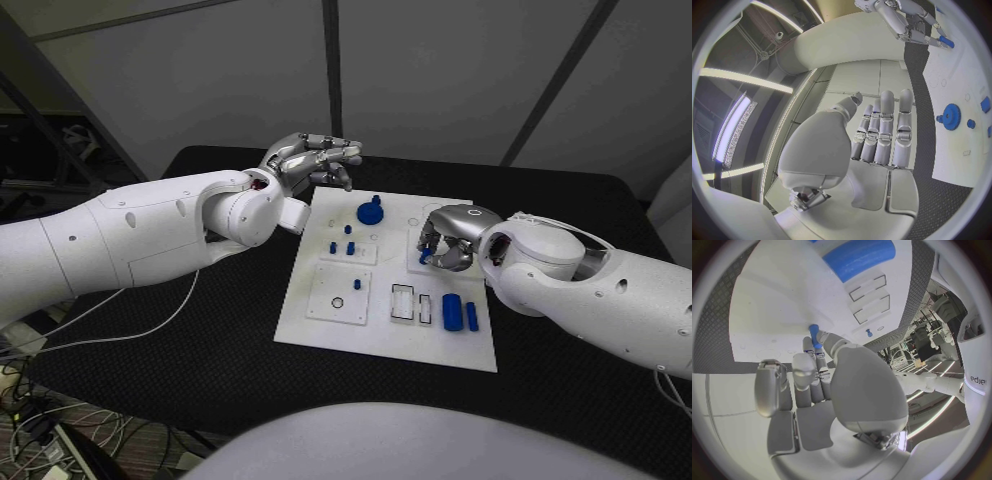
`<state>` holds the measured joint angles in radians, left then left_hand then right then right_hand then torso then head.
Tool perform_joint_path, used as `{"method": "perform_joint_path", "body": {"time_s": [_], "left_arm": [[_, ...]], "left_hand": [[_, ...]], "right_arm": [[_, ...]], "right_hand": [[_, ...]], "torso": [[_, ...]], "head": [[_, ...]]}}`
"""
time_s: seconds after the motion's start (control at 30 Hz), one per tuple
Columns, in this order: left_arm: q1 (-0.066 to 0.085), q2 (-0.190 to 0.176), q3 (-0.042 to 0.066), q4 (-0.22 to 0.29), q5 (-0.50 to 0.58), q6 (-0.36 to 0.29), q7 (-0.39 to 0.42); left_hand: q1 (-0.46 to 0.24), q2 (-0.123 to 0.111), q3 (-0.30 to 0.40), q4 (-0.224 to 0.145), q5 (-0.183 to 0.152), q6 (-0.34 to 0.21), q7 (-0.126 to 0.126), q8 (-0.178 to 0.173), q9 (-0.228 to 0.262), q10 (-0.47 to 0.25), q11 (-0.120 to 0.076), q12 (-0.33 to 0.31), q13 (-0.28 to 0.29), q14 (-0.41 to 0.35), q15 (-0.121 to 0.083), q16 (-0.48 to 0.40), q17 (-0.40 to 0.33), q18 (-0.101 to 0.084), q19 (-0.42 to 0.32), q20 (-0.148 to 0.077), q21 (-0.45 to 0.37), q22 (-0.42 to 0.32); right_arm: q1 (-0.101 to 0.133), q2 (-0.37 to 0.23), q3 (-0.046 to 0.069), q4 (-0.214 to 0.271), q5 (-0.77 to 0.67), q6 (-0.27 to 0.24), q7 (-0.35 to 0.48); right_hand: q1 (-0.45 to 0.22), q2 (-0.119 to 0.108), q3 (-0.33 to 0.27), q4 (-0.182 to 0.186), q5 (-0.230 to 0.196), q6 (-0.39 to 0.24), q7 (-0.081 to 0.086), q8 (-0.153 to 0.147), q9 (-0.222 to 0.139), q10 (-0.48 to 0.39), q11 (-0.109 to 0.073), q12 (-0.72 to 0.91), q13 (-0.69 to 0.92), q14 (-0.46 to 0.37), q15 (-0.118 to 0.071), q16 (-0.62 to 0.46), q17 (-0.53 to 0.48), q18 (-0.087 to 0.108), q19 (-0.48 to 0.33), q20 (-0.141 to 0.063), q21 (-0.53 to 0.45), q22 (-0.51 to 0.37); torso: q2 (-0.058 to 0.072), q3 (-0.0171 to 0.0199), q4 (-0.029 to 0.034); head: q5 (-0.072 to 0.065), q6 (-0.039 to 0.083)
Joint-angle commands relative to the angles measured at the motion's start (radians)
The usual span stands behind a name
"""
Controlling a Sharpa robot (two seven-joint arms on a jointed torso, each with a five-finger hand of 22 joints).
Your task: Assemble the parts on the task board
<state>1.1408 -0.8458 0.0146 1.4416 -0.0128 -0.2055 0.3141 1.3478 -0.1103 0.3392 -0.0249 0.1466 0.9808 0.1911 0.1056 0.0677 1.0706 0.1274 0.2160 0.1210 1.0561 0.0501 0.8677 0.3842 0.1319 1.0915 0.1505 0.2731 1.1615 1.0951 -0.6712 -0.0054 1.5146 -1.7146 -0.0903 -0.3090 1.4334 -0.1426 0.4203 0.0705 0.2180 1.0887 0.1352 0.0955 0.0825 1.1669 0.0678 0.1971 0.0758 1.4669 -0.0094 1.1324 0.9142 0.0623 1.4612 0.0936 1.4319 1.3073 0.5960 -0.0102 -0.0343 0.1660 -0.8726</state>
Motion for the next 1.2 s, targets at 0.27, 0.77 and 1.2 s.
{"method": "perform_joint_path", "body": {"time_s": [0.27, 0.77, 1.2], "left_arm": [[0.002, 0.000, 0.001, 0.002, 0.002, 0.010, 0.004], [0.001, 0.006, 0.001, -0.012, 0.002, 0.012, 0.004], [0.001, 0.013, 0.001, -0.018, 0.002, 0.011, 0.002]], "left_hand": [[0.004, 0.001, -0.006, -0.001, 0.002, -0.001, 0.003, 0.003, 0.000, -0.009, 0.000, 0.003, 0.001, -0.002, 0.002, -0.005, -0.002, 0.049, 0.004, 0.000, -0.005, -0.002], [0.005, 0.003, -0.006, -0.001, 0.002, -0.001, 0.003, 0.003, 0.000, -0.010, 0.000, 0.004, 0.001, -0.002, 0.002, -0.004, -0.003, 0.049, 0.005, 0.000, -0.005, -0.002], [0.006, 0.004, -0.005, -0.001, 0.002, -0.001, 0.003, 0.003, 0.000, -0.010, 0.000, 0.005, 0.001, -0.002, 0.002, -0.004, -0.004, 0.049, 0.005, 0.000, -0.005, -0.003]], "right_arm": [[-0.002, 0.001, -0.008, -0.005, -0.030, -0.100, -0.013], [-0.003, -0.080, -0.006, 0.120, -0.034, -0.265, 0.001], [-0.003, -0.018, -0.008, 0.206, 0.048, -0.250, 0.065]], "right_hand": [[0.015, 0.031, 0.017, -0.015, 0.001, 0.031, -0.002, 0.007, 0.004, 0.041, -0.007, -0.001, 0.005, 0.013, -0.011, 0.018, 0.011, -0.027, 0.026, -0.006, 0.032, 0.136], [0.026, 0.032, 0.028, -0.034, 0.008, 0.051, -0.002, 0.013, 0.007, 0.063, -0.009, -0.009, 0.011, 0.015, -0.014, 0.030, 0.021, -0.034, 0.041, -0.009, 0.054, 0.161], [0.026, 0.030, 0.029, -0.042, -0.001, 0.058, -0.002, 0.014, 0.009, 0.072, -0.010, -0.017, 0.014, 0.015, -0.014, 0.036, 0.023, -0.037, 0.048, -0.010, 0.064, 0.173]], "torso": [[-0.001, 0.0007, -0.0019], [-0.005, 0.0006, -0.0027], [-0.001, -0.0004, 0.0001]], "head": [[0.001, 0.000], [-0.005, 0.000], [0.008, 0.000]]}}
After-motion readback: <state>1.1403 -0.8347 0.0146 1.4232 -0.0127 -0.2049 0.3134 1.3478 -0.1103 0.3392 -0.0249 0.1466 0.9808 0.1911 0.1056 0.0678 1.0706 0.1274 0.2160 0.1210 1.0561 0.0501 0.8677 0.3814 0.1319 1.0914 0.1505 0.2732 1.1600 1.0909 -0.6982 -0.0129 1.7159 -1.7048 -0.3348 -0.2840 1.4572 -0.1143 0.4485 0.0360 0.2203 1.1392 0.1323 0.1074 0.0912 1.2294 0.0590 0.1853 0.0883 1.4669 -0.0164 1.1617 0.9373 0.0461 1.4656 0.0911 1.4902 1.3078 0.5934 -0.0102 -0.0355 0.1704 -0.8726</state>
